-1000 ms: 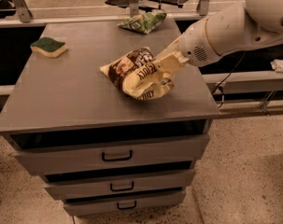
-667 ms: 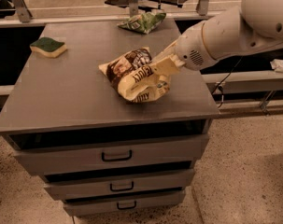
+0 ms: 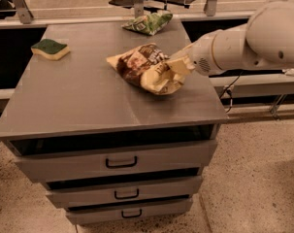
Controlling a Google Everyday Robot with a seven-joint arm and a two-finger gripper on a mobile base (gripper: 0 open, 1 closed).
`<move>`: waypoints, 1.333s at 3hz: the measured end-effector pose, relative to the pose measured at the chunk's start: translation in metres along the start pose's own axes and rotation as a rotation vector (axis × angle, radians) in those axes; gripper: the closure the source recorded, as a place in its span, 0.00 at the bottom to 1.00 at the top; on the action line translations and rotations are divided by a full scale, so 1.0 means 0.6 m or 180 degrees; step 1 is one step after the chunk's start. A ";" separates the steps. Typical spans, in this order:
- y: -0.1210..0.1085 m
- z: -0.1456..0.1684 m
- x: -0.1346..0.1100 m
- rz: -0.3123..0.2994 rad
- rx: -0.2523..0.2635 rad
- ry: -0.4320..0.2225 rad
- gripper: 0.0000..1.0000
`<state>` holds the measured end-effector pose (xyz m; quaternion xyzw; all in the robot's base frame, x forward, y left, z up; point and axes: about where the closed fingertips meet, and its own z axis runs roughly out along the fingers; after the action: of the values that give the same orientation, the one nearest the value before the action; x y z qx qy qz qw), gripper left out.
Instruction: Move brown chip bag near green jalapeno chip bag
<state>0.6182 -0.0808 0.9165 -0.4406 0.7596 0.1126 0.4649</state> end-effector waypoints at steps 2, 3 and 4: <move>-0.186 -0.050 0.032 0.0148 0.1166 -0.0169 1.00; -0.224 -0.045 0.037 0.0181 0.1301 -0.0220 1.00; -0.243 -0.007 0.034 0.0190 0.1231 -0.0247 1.00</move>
Offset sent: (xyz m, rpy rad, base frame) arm 0.0804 -0.1422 0.0414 -0.0036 -0.2932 -0.4367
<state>0.7246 -0.1803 0.9369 -0.3157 0.7613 -0.0048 0.5663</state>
